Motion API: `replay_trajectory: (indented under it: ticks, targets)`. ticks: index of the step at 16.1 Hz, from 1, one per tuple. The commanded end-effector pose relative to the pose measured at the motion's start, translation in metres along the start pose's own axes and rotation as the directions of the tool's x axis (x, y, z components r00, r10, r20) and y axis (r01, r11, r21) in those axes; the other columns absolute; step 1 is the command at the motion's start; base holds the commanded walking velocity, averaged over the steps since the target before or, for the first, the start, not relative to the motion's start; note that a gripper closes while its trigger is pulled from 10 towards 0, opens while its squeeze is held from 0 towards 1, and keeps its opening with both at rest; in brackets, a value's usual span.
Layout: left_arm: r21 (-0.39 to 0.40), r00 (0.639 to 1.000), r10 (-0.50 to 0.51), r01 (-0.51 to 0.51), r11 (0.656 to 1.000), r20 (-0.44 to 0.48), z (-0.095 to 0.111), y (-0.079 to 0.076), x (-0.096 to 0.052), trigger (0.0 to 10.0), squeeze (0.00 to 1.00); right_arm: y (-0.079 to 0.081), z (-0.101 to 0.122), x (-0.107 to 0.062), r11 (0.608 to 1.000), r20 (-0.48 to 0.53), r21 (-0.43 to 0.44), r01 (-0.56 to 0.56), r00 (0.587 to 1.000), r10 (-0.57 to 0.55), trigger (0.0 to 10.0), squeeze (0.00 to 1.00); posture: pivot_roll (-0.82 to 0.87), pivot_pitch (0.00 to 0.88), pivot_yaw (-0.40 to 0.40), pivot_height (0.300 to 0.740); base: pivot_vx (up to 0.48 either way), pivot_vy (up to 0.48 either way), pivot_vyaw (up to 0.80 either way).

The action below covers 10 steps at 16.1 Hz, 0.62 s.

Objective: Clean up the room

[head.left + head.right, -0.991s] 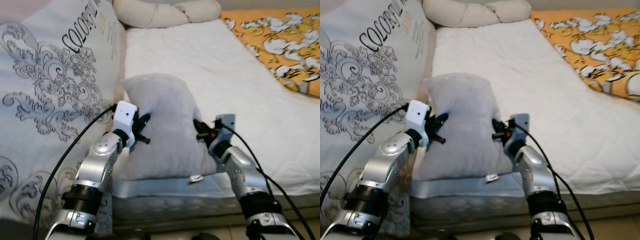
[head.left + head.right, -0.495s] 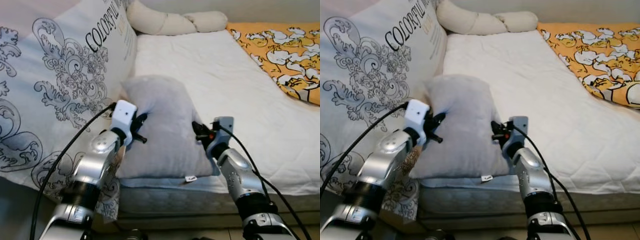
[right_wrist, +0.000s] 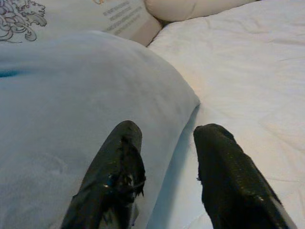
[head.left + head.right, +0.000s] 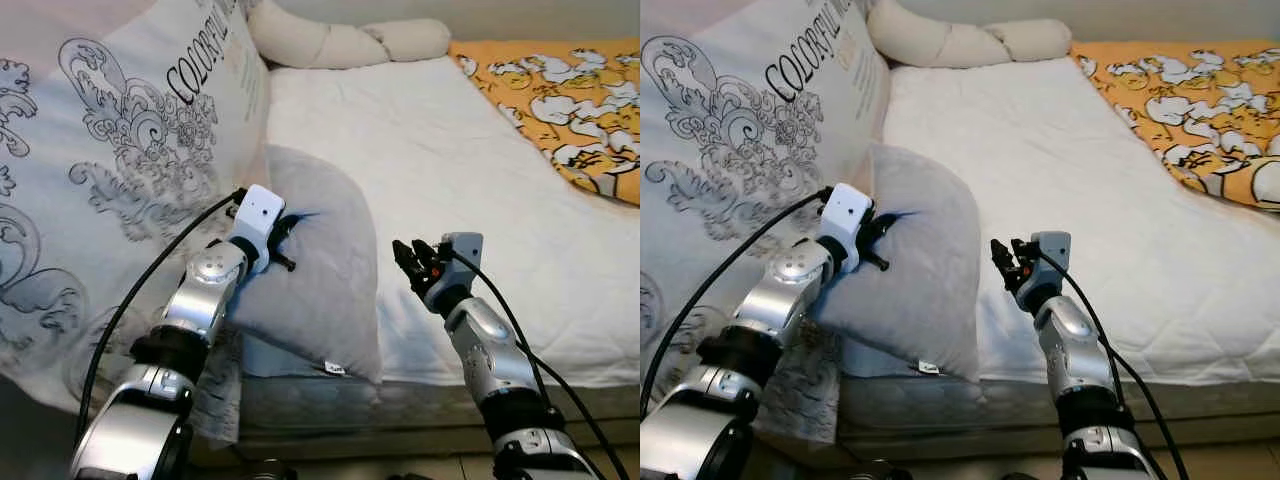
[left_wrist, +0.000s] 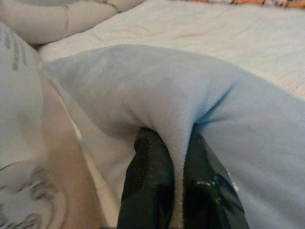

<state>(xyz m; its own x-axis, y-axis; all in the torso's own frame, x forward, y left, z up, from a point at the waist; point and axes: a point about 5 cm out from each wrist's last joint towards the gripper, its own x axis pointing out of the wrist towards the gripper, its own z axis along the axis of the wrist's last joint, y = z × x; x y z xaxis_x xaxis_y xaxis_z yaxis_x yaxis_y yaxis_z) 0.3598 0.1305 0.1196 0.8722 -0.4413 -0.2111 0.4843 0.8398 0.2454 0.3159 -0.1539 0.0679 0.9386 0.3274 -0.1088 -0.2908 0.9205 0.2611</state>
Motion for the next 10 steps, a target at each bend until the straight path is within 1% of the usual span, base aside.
replay_trajectory:
  ticks: [1, 2, 3, 5, 6, 8, 9, 10]
  targets:
    - [0.073, 0.999, 0.011, -0.014, 0.997, 0.038, 0.013, 0.007, 0.004, 10.0, 0.00, 0.002, 0.007, -0.002, 0.999, 0.042, -0.018, -0.037, 0.998, 0.038, 10.0, 1.00, 0.01, 0.000, 0.090, 0.740, 0.000, 0.000, 0.00]
    - [0.106, 1.000, 0.009, -0.012, 0.994, 0.028, 0.015, 0.011, 0.007, 10.0, 0.00, 0.007, 0.009, -0.004, 0.993, 0.037, -0.038, -0.112, 0.993, 0.113, 10.0, 1.00, 0.01, 0.000, 0.090, 0.740, 0.000, 0.000, 0.00]
    - [0.135, 0.999, 0.028, -0.032, 0.990, 0.025, 0.021, 0.020, 0.010, 10.0, 0.00, 0.011, 0.012, -0.009, 0.976, 0.025, -0.069, -0.205, 0.978, 0.207, 10.0, 1.00, 0.00, 0.000, 0.090, 0.740, 0.000, 0.000, 0.00]
    - [0.165, 0.997, 0.062, -0.068, 0.984, 0.036, 0.029, 0.030, 0.012, 10.0, 0.00, 0.012, 0.017, -0.014, 0.962, 0.024, -0.083, -0.262, 0.964, 0.264, 10.0, 1.00, -0.01, 0.000, 0.090, 0.740, 0.000, 0.000, 0.00]
    - [0.186, 0.991, 0.118, -0.129, 0.974, 0.068, 0.044, 0.045, 0.013, 10.0, 0.00, 0.007, 0.025, -0.021, 0.946, 0.012, -0.112, -0.306, 0.951, 0.309, 10.0, 1.00, -0.03, 0.000, 0.091, 0.740, 0.000, 0.000, 0.00]
    - [0.194, 0.986, 0.148, -0.162, 0.968, 0.083, 0.051, 0.052, 0.013, 10.0, 0.00, 0.005, 0.028, -0.025, 0.938, -0.003, -0.132, -0.321, 0.946, 0.323, 10.0, 1.00, -0.04, 0.000, 0.092, 0.740, 0.000, 0.000, 0.00]
    - [0.209, 0.977, 0.197, -0.211, 0.955, 0.085, 0.057, 0.062, 0.012, 10.0, 0.00, 0.006, 0.031, -0.033, 0.915, -0.040, -0.149, -0.376, 0.926, 0.374, 10.0, 1.00, -0.06, 0.000, 0.093, 0.740, 0.000, 0.000, 0.00]
    - [0.216, 0.973, 0.216, -0.229, 0.949, 0.082, 0.058, 0.066, 0.011, 10.0, 0.00, 0.007, 0.032, -0.037, 0.903, -0.056, -0.149, -0.402, 0.915, 0.399, 10.0, 1.00, -0.06, 0.000, 0.094, 0.740, 0.000, 0.000, 0.00]
